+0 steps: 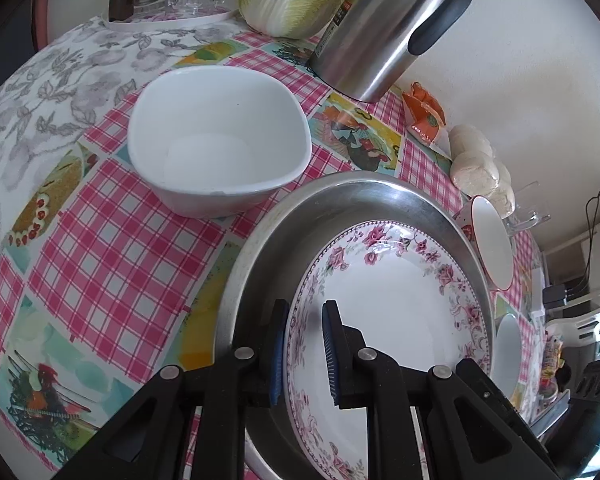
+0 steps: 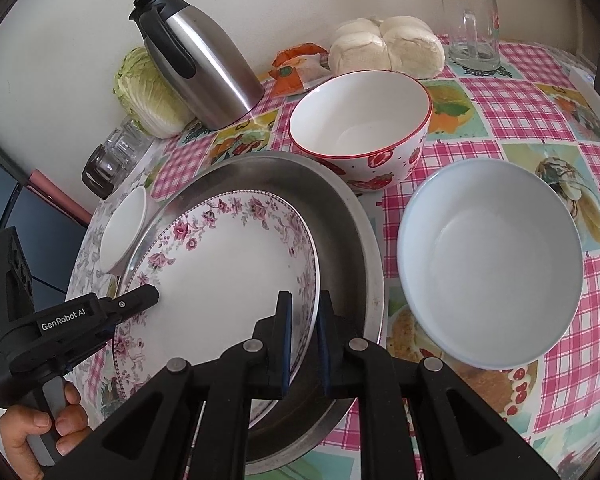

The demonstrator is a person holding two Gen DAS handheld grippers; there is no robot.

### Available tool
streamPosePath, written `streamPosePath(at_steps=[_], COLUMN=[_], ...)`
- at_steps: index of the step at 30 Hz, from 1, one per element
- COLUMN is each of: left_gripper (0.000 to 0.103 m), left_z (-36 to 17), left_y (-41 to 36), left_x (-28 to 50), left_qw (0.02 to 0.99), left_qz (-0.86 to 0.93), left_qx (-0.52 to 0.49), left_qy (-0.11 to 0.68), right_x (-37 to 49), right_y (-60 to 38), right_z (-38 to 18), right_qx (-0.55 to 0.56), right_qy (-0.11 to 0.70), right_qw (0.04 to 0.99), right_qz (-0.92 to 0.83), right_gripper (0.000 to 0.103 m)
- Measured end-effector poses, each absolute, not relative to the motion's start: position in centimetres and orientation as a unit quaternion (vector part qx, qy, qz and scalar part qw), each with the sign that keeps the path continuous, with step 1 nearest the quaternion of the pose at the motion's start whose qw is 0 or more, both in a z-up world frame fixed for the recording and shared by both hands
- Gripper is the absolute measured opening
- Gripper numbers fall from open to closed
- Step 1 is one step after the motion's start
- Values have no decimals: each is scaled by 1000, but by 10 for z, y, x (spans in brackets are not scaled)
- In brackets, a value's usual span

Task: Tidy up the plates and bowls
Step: 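Lower the floral plate flat into the steel basin with both tools, then open both tools to release the floral plate inside the basin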

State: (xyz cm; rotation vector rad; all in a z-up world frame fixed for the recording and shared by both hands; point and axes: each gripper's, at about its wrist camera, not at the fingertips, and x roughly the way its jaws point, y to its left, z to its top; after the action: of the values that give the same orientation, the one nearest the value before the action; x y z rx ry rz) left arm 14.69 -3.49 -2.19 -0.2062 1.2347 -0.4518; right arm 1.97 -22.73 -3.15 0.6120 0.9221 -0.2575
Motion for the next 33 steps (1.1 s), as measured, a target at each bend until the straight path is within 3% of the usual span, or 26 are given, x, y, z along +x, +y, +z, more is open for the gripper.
streamPosePath(at_steps=[33], left_gripper=[22], left_z=[-22], left_y=[-42], left_x=[145], left_qw=[792], left_qz=[-191], left_qx=[-42], left_qy=[578], right_x=[26], right_y=[-218], right_z=[-28], right_qx=[225], right_qy=[469], right_qw=[839], right_qz=[-156], right_gripper=[10])
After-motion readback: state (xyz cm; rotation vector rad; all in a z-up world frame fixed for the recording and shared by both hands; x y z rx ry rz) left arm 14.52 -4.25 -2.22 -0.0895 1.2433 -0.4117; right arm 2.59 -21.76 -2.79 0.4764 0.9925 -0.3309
